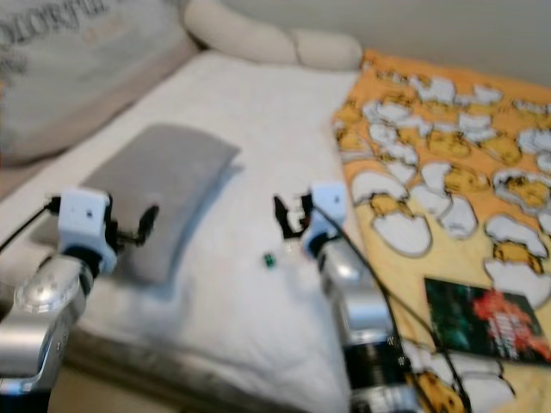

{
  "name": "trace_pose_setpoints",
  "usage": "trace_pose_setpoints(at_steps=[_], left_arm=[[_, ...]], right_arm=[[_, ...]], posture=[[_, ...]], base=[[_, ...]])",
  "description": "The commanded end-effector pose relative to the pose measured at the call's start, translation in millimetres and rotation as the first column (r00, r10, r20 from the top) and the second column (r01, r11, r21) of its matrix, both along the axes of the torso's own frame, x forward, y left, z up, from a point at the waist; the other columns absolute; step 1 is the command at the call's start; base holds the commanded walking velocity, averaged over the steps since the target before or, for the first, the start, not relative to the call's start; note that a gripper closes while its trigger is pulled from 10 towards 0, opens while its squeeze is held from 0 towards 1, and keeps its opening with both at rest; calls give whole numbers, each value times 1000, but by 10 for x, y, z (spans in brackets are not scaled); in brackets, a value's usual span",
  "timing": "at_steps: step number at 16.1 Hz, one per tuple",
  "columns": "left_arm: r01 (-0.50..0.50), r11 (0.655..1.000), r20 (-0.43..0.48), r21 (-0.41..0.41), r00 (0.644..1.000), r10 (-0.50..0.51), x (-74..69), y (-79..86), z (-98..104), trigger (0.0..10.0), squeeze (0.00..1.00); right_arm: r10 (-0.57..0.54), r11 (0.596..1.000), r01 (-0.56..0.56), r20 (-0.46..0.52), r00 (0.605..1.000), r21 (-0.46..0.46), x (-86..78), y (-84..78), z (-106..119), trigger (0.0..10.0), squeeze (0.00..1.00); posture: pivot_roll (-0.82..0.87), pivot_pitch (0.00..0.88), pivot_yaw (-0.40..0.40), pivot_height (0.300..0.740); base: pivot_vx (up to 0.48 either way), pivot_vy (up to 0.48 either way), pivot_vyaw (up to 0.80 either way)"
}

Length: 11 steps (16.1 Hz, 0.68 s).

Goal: Clean up the room

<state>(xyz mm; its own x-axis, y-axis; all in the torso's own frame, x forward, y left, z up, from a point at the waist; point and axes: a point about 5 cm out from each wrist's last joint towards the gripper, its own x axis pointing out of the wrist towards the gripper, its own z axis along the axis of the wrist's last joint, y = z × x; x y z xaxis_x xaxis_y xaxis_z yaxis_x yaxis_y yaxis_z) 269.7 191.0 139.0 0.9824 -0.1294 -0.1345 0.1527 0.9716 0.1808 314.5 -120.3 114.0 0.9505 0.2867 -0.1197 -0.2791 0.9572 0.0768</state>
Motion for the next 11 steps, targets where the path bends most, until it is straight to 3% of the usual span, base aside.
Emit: trace_pose_setpoints(at_steps=[1,5,7,9,11], left_arm=[[67,998,-23,-10,997,-67,-14,-125,-22,10000,0],[183,980,-89,-76,978,-190,-52,-169,-24,10000,0],[183,982,-90,-52,978,-188,-27,-144,-2,10000,0],[213,977,-111,3,971,-211,15,-107,15,10000,0],[239,971,-133,9,963,-236,-4,-81,28,10000,0]], right_arm=[[-28,1000,27,-32,999,-12,-17,-154,-68,10000,0],[92,990,-102,-107,990,-97,67,-282,-67,10000,0],[158,973,-178,-143,977,-146,125,-297,-63,10000,0],[160,955,-205,-211,964,-213,280,-403,-58,10000,1000],[124,955,-175,-214,969,-241,402,-476,24,10000,1000]], posture=[[43,0,-14,740],[38,0,2,740],[37,0,10,740],[46,0,11,740],[54,0,11,740]], base=[[0,0,0],[0,0,0],[0,0,0],[0,0,0],[0,0,0]])
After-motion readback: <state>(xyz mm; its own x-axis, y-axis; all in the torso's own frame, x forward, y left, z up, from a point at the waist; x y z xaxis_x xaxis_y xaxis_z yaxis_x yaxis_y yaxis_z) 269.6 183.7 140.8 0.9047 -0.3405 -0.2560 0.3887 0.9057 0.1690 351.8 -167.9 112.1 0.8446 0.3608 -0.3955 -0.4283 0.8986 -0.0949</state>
